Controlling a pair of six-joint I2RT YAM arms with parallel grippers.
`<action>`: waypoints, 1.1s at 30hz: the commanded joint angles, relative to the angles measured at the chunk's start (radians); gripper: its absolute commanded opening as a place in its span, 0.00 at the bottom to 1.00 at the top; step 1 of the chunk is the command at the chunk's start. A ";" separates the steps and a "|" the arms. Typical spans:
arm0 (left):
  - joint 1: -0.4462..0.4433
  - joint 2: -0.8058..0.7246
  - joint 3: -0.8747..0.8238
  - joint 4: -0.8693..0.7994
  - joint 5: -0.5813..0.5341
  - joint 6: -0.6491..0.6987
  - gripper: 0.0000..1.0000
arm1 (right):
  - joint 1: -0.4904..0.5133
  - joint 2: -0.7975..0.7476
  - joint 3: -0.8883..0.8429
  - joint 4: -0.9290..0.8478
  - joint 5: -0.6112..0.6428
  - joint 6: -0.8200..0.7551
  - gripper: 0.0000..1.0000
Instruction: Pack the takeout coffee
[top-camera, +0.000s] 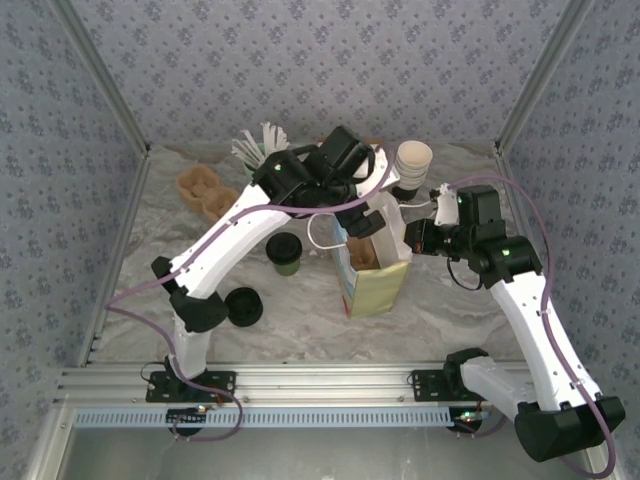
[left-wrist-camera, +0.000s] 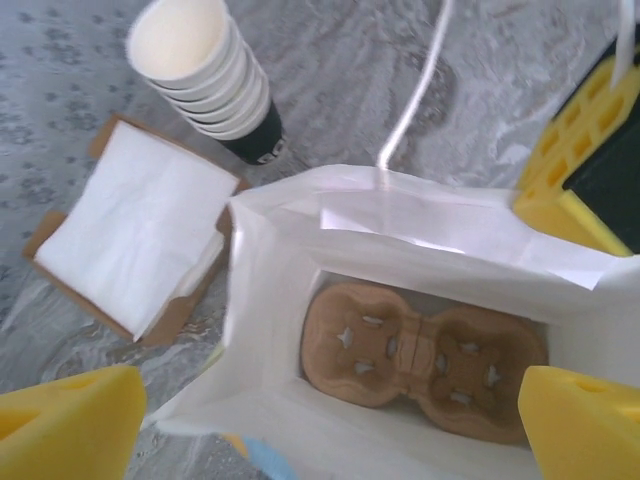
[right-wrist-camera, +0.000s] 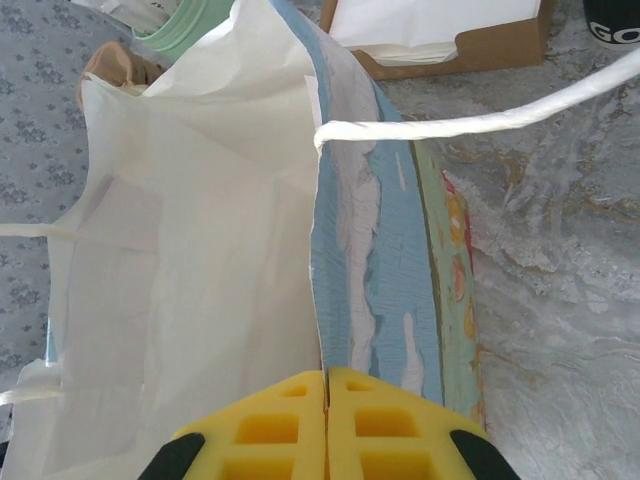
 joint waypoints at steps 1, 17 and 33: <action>0.012 -0.070 0.018 0.004 -0.064 -0.095 0.95 | -0.006 -0.014 -0.006 -0.011 0.035 0.032 0.07; 0.136 -0.490 -0.592 0.325 -0.091 -0.292 0.97 | 0.001 -0.081 -0.052 0.051 0.149 0.192 0.28; 0.349 -0.755 -0.936 0.400 -0.074 -0.453 0.97 | 0.007 -0.041 0.123 -0.023 0.227 0.165 0.57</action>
